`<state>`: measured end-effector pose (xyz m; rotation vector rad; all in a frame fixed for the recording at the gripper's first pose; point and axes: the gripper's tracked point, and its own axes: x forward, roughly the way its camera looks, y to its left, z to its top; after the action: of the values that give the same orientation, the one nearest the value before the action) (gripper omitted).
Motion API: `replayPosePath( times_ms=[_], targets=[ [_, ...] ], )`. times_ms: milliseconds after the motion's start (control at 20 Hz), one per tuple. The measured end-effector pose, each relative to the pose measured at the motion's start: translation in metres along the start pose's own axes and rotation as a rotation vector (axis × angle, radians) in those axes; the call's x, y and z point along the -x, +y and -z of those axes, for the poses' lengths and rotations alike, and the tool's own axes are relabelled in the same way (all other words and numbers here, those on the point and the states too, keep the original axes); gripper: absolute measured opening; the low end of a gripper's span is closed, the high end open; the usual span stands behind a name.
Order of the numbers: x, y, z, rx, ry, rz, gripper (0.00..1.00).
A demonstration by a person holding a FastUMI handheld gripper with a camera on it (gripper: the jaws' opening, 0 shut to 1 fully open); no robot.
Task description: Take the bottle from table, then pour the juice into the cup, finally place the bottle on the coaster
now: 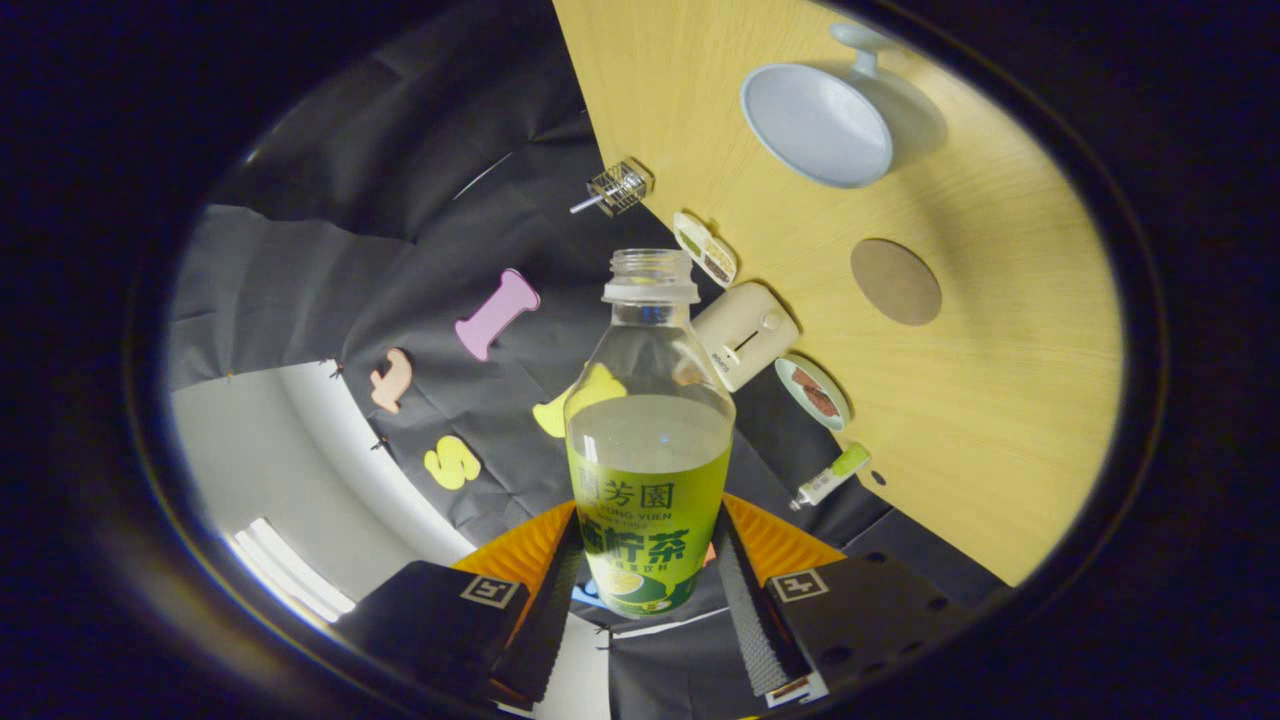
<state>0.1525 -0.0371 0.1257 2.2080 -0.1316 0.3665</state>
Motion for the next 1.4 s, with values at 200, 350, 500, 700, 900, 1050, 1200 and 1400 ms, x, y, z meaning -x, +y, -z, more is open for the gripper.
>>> replayPosePath(
  times_ms=[200,350,500,700,900,1050,1200,1400],
  targets=[
    [0.002,-0.013,-0.004,0.089,-0.003,0.033,0.76],
    [0.011,-0.025,-0.004,0.223,0.016,0.084,0.76],
    [0.022,-0.033,-0.001,0.412,0.025,0.101,0.76],
    [0.035,-0.051,-0.002,0.682,0.047,0.171,0.76],
    [0.048,-0.067,-0.01,0.946,0.075,0.231,0.76],
    [0.056,-0.082,-0.024,1.194,0.083,0.295,0.76],
    [0.061,-0.091,-0.038,1.392,0.091,0.356,0.76],
    [0.067,-0.101,-0.063,1.631,0.07,0.5,0.77]
  ],
)
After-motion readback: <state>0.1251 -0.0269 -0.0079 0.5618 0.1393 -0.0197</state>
